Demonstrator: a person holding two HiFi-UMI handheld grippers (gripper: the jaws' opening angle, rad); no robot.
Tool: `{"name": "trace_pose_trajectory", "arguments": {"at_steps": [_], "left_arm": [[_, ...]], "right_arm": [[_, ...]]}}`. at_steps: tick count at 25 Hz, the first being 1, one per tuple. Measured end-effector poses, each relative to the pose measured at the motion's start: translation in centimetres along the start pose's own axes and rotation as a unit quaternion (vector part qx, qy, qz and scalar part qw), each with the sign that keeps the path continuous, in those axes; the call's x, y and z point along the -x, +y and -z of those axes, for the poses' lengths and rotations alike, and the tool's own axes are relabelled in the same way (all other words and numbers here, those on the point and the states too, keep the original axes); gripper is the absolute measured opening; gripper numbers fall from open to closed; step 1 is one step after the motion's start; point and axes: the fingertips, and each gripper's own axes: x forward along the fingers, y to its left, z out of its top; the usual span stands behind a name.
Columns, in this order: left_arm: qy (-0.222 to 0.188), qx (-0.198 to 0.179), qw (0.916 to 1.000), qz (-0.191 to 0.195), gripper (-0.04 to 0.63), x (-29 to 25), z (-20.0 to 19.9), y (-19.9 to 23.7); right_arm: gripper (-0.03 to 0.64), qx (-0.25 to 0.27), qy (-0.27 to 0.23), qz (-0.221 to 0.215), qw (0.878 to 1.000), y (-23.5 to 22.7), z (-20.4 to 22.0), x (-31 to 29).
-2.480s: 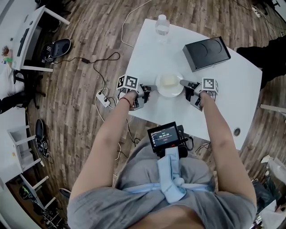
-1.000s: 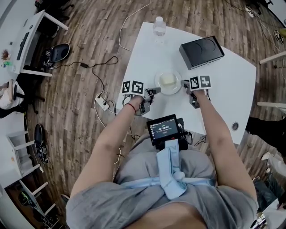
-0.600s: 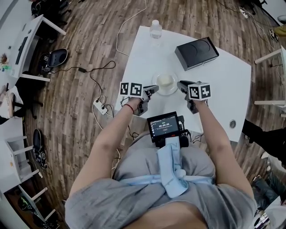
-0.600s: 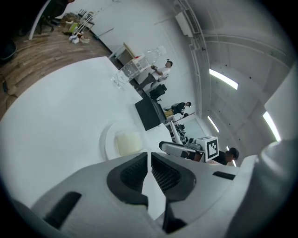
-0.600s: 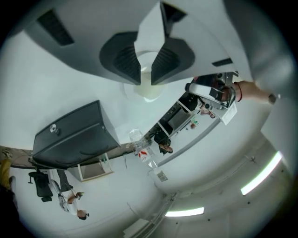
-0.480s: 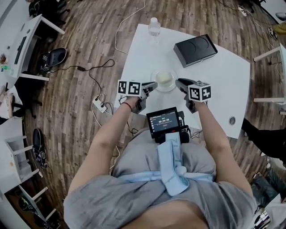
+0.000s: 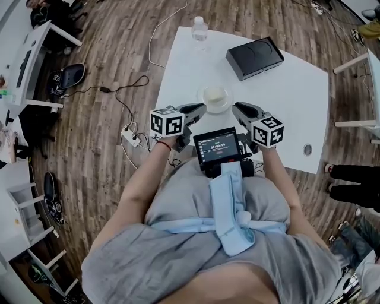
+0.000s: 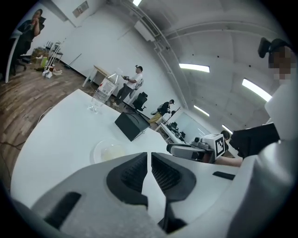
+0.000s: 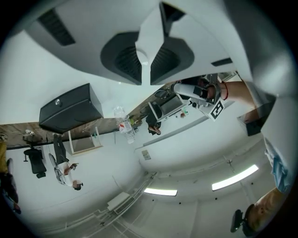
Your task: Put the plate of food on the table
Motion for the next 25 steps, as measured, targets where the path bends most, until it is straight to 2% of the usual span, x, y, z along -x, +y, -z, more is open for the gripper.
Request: {"name": "trace_pose_trajectory", "arguments": {"at_steps": [5,10,14,20,25], "left_arm": [[-0.021,-0.040,0.9989,-0.006,0.028,1.0,-0.3,-1.4],[-0.006,-0.108,0.9940,-0.017,0.028,1.7,-0.3,-2.6],[-0.003,-0.122,0.9925,0.005,0.028,1.6,-0.3,-4.2],[-0.015,-0.145,0.9881,0.048,0.028,1.4,-0.1,-6.5],[-0.029,-0.162,0.9847,0.058,0.027,1.9,-0.6,-6.6]], "right_arm": [[0.066,0.013,-0.032,-0.002,0.999,1.6,-0.1,1.7],[0.067,0.011,-0.047,-0.006,0.999,3.4,0.0,2.5],[0.067,0.025,-0.054,-0.010,0.998,4.3,-0.5,2.8],[0.067,0.025,-0.096,-0.024,0.995,5.1,-1.6,3.7],[0.064,0.030,-0.088,-0.032,0.995,5.7,-1.0,4.0]]}}
